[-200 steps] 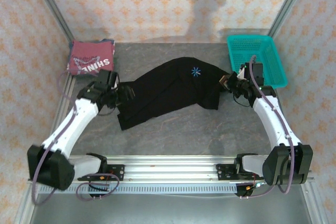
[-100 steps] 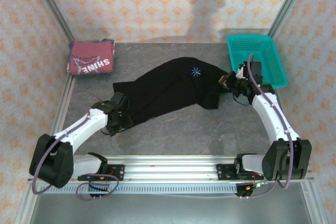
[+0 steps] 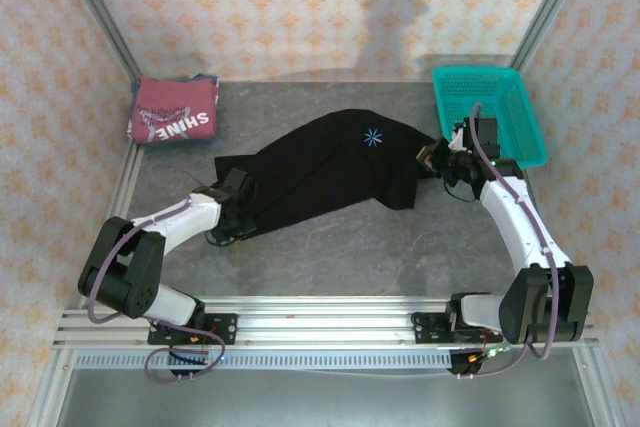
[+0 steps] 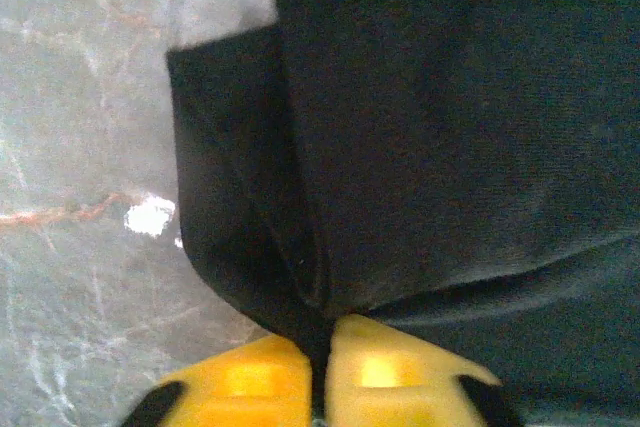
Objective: Fold and stack the t-shirts
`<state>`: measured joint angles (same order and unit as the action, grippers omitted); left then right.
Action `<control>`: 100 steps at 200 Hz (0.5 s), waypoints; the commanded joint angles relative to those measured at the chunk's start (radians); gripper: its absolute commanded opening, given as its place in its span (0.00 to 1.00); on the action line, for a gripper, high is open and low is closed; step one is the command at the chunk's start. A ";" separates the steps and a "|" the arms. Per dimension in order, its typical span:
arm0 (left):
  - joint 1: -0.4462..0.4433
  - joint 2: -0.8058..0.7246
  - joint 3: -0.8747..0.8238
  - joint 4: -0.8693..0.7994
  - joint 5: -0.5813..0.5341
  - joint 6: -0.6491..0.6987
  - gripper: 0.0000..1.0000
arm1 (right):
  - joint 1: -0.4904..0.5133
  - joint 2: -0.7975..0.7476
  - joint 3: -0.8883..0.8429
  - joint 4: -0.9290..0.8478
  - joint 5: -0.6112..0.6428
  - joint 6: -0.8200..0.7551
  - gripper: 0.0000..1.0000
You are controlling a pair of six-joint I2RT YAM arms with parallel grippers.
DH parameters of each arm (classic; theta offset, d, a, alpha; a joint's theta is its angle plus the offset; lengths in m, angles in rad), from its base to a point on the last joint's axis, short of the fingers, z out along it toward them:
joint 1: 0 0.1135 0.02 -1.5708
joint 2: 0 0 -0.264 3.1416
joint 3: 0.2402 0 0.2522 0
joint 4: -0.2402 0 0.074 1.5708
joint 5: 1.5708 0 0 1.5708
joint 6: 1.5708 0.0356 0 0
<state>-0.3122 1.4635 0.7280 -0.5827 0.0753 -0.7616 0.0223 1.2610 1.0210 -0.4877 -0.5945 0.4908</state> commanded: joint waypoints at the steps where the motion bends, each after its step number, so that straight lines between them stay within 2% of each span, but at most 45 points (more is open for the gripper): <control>1: 0.005 0.025 0.014 0.066 -0.073 0.005 0.00 | -0.007 -0.040 0.036 -0.054 0.026 -0.042 0.00; 33: 0.027 -0.171 0.100 -0.090 -0.126 0.049 0.00 | -0.015 -0.072 0.104 -0.082 0.046 -0.043 0.00; 59: 0.057 -0.334 0.256 -0.205 -0.158 0.084 0.00 | -0.024 -0.103 0.201 -0.074 0.048 -0.006 0.00; 75: 0.071 -0.369 0.368 -0.237 -0.161 0.113 0.00 | -0.036 -0.098 0.283 -0.060 0.044 0.020 0.00; 100: 0.081 -0.344 0.565 -0.268 -0.153 0.163 0.00 | -0.044 -0.048 0.454 -0.057 0.030 0.041 0.00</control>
<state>-0.2424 1.0981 1.1603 -0.7498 -0.0349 -0.6682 -0.0113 1.1965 1.3293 -0.5663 -0.5659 0.5007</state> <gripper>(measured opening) 0.038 0.045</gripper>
